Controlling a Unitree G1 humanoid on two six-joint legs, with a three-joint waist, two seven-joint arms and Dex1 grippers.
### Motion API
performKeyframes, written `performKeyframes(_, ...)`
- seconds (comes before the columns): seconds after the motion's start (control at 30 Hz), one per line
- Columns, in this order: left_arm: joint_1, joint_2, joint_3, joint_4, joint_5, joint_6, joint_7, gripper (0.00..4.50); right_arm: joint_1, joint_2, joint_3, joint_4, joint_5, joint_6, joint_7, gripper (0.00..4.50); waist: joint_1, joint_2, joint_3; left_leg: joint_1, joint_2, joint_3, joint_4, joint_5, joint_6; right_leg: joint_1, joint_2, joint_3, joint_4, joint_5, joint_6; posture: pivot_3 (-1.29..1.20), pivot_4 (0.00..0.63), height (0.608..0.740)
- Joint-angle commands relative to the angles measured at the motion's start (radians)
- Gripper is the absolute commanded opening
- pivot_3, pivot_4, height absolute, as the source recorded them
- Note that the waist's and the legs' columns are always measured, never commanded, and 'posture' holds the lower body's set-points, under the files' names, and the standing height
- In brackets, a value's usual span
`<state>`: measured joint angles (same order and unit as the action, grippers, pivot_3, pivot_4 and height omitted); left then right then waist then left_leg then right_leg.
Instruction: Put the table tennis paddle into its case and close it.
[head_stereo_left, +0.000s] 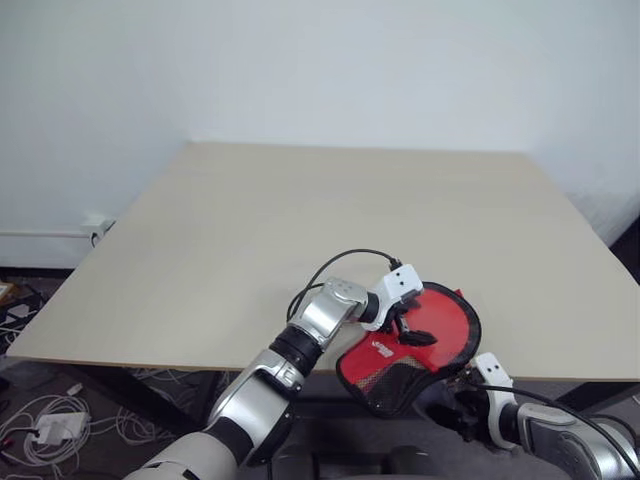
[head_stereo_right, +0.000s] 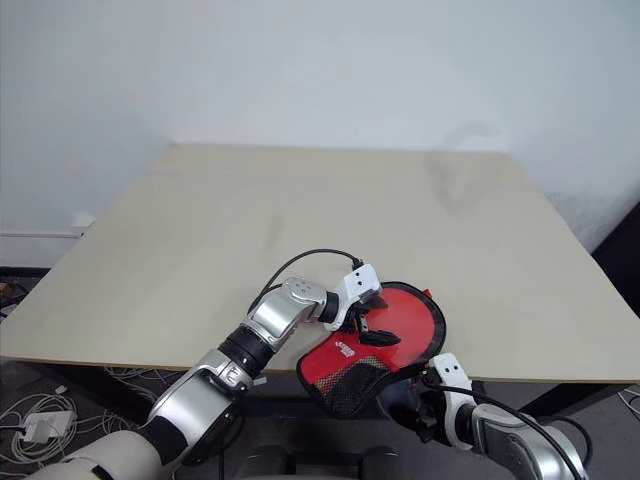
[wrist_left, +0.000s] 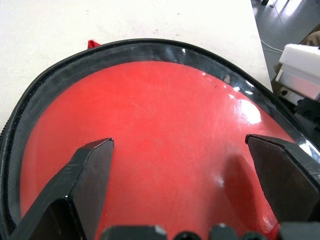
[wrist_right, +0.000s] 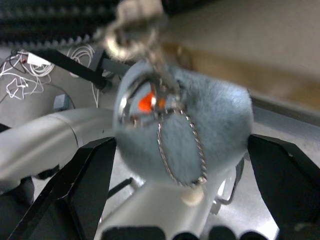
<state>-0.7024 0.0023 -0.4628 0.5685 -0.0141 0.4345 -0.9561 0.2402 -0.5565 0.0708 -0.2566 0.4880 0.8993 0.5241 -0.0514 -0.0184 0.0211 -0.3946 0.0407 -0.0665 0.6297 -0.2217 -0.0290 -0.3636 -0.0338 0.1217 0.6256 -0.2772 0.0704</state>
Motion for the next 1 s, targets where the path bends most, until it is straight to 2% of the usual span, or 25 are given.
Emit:
performKeyframes(0.03, 0.032, 0.033, -0.016, 0.047, 0.037, 0.042, 0.014, 4.5, -0.032, 0.013, -0.007, 0.029, -0.028, -0.028, -0.007, 4.46, 0.0, 0.0, 0.0, 0.0, 0.0, 0.0, 0.0, 0.0, 0.0, 0.0, 0.0, 0.0, 0.0, 0.0, 0.0, 0.0, 0.0, 0.74)
performKeyframes(0.17, 0.033, 0.036, -0.016, 0.04, 0.037, 0.045, 0.016, 4.5, -0.041, 0.022, -0.002, 0.043, -0.046, -0.036, -0.004, 4.46, -0.001, 0.0, 0.0, 0.0, 0.0, 0.0, 0.0, 0.0, 0.0, 0.0, 0.0, 0.0, 0.0, 0.0, 0.0, 0.0, 0.0, 0.74)
performKeyframes(0.27, 0.033, 0.038, -0.015, 0.036, 0.037, 0.049, 0.018, 4.5, -0.041, 0.02, 0.005, 0.054, -0.073, -0.048, -0.008, 3.92, -0.001, 0.0, 0.0, 0.0, 0.0, 0.0, 0.0, 0.0, 0.0, 0.0, 0.0, 0.0, 0.001, 0.0, 0.0, 0.0, 0.0, 0.74)
performKeyframes(0.53, 0.034, 0.037, -0.016, 0.024, 0.034, 0.066, 0.021, 4.5, 0.036, -0.049, -0.032, -0.144, 0.025, -0.011, 0.119, 1.2, -0.001, 0.001, 0.0, 0.0, 0.0, 0.0, 0.0, 0.0, 0.0, -0.001, 0.001, 0.001, 0.001, 0.0, 0.0, 0.0, 0.0, 0.74)
performKeyframes(0.67, 0.036, 0.035, -0.018, 0.019, 0.032, 0.073, 0.02, 4.5, 0.065, -0.101, -0.066, -0.25, 0.081, 0.008, 0.166, 0.35, -0.001, 0.001, 0.0, 0.0, 0.0, 0.0, 0.0, 0.0, 0.0, -0.001, 0.001, 0.0, 0.001, 0.0, 0.0, 0.0, 0.0, 0.74)
performKeyframes(0.73, 0.037, 0.034, -0.018, 0.016, 0.03, 0.079, 0.018, 4.5, 0.062, -0.129, -0.075, -0.288, 0.105, 0.031, 0.181, 0.19, -0.001, 0.0, 0.001, 0.0, 0.0, 0.0, 0.0, 0.0, 0.0, -0.001, 0.001, 0.0, 0.001, 0.0, 0.0, 0.0, 0.0, 0.74)
performKeyframes(1.0, 0.037, 0.022, -0.021, 0.014, 0.027, 0.091, 0.02, 4.5, 0.022, -0.184, 0.004, -0.355, 0.146, 0.078, 0.237, 0.17, 0.0, 0.0, 0.001, 0.0, 0.0, 0.0, 0.0, 0.0, 0.0, -0.001, 0.001, 0.0, 0.001, 0.0, 0.0, 0.0, 0.0, 0.74)
